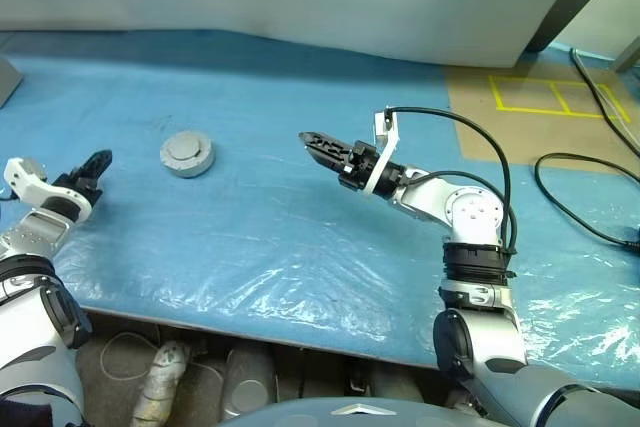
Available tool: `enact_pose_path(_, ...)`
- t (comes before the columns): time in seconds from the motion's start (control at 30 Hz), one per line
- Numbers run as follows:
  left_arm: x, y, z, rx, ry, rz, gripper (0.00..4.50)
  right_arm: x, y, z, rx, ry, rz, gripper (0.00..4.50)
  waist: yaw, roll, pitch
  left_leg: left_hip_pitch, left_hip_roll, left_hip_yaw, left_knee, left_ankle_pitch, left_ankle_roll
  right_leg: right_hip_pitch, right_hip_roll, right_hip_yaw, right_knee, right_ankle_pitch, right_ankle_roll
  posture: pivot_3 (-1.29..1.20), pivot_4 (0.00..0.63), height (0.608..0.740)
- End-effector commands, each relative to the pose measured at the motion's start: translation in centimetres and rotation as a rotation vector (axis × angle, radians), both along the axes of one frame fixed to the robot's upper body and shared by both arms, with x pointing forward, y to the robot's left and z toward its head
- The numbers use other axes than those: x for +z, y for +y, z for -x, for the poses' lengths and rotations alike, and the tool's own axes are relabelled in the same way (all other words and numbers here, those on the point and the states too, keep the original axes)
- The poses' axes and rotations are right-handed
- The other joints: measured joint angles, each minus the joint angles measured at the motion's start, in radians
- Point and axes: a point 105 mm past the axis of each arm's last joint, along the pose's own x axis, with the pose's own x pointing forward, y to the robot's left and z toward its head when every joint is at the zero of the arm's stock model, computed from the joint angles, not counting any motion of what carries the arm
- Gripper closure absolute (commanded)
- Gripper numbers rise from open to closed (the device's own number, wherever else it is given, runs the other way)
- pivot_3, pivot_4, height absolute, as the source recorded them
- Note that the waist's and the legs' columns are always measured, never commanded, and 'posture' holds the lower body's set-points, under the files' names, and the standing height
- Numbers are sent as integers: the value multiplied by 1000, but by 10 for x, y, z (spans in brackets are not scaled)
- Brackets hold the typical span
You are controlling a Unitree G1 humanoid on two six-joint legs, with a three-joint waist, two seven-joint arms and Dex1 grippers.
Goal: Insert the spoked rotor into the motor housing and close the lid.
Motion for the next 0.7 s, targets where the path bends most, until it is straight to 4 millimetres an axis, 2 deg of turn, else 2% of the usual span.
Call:
enact_pose_path(0.03,77,-74,-19,-345,-252,-192,509,14,-17,-5,-115,-162,87,1340,11,0,0,-1,0,0,1,0,0,0,-1,-1,0,0,0,0,150,740)
enact_pose_path(0.07,87,-105,-20,-445,-288,-273,509,14,-24,-8,-168,-208,133,1340,17,0,0,-2,1,2,1,0,0,1,-3,-2,0,0,0,0,150,740)
enact_pose_path(0.13,95,-135,-19,-528,-323,-351,509,15,-31,-11,-220,-262,176,1340,21,0,0,-3,1,4,3,0,0,1,-4,-2,0,0,0,0,150,740)
enact_pose_path(0.17,97,-160,-18,-601,-341,-418,509,18,-37,-11,-256,-303,198,1340,18,0,0,-3,1,5,4,0,0,1,-4,-2,0,0,0,0,150,740)
enact_pose_path(0.23,97,-201,-11,-737,-381,-482,509,21,-47,-12,-311,-358,233,1340,14,0,0,-3,1,5,4,0,0,1,-4,-1,0,0,0,0,150,740)
enact_pose_path(0.3,84,-237,-1,-868,-395,-592,509,17,-56,-12,-353,-418,344,1340,3,0,0,-3,1,5,4,0,0,0,-2,0,0,0,0,0,150,740)
enact_pose_path(0.33,79,-247,2,-906,-396,-626,509,15,-58,-12,-363,-439,383,1340,-3,0,0,-3,2,5,4,0,0,0,-1,0,0,0,0,0,150,740)
enact_pose_path(0.4,53,-268,12,-1016,-379,-762,509,8,-63,-10,-381,-472,462,1340,-15,0,0,-3,2,5,3,0,0,-1,1,1,0,0,0,0,150,740)
enact_pose_path(0.47,35,-282,19,-1095,-380,-844,509,2,-67,-8,-399,-482,510,1340,-22,0,0,-1,2,4,2,0,0,-1,2,2,0,0,0,0,150,740)
enact_pose_path(0.57,28,-296,27,-1164,-426,-856,509,-4,-76,-5,-428,-489,564,1340,-22,1,0,-1,2,5,2,1,0,-1,2,3,1,0,0,0,150,740)
enact_pose_path(0.7,26,-303,33,-1211,-451,-840,509,-6,-81,1,-446,-512,605,1340,-22,1,0,-1,1,5,4,1,0,-1,0,3,2,0,0,0,150,740)
